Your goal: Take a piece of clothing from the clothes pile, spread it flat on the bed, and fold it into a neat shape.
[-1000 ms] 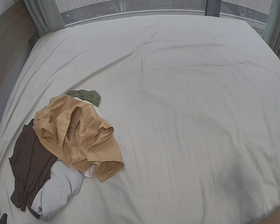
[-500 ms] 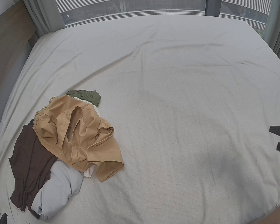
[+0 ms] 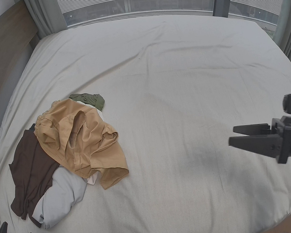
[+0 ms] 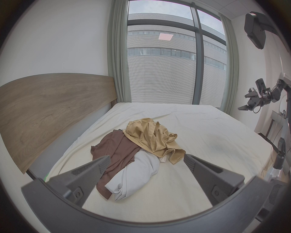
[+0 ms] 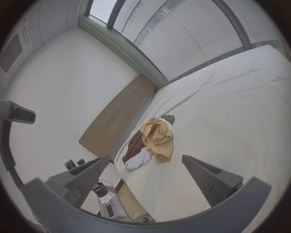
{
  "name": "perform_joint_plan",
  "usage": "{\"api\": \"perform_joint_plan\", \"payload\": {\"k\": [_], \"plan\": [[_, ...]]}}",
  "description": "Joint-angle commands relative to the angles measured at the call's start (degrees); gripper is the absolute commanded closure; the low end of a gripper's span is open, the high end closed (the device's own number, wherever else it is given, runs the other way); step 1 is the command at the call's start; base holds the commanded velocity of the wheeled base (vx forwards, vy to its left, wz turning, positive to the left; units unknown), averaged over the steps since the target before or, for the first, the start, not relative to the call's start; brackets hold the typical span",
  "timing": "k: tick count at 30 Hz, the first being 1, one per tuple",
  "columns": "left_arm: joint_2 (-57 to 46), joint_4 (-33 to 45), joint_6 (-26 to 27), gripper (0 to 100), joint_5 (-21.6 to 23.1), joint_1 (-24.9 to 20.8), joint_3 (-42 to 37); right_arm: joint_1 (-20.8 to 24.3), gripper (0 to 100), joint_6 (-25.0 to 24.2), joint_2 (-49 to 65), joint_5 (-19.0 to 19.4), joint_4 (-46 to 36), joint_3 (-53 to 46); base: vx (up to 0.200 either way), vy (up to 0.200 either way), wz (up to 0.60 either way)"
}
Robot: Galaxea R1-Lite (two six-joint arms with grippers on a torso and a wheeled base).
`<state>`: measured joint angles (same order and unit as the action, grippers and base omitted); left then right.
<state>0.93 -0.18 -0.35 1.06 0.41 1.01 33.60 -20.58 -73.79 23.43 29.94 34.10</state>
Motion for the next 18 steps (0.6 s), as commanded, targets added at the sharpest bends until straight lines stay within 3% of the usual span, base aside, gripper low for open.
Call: {"api": "perform_joint_plan", "payload": {"k": [1, 13, 18], "plan": [[-0.9, 0.0, 0.0, 0, 0.0, 0.0, -1.0, 3.9, 0, 0.1, -11.9, -2.2, 3.1, 3.2, 0.0, 0.0, 0.0], [-0.9, 0.0, -0.1, 0, 0.0, 0.0, -1.0, 6.7, 0, 0.5, -28.2, -8.7, 4.3, 10.9, 0.0, 0.0, 0.0], [-0.9, 0.0, -0.1, 0, 0.0, 0.0, -1.0, 7.7, 0, 0.3, -34.1, -9.0, 7.8, 12.9, 0.0, 0.0, 0.0]]}}
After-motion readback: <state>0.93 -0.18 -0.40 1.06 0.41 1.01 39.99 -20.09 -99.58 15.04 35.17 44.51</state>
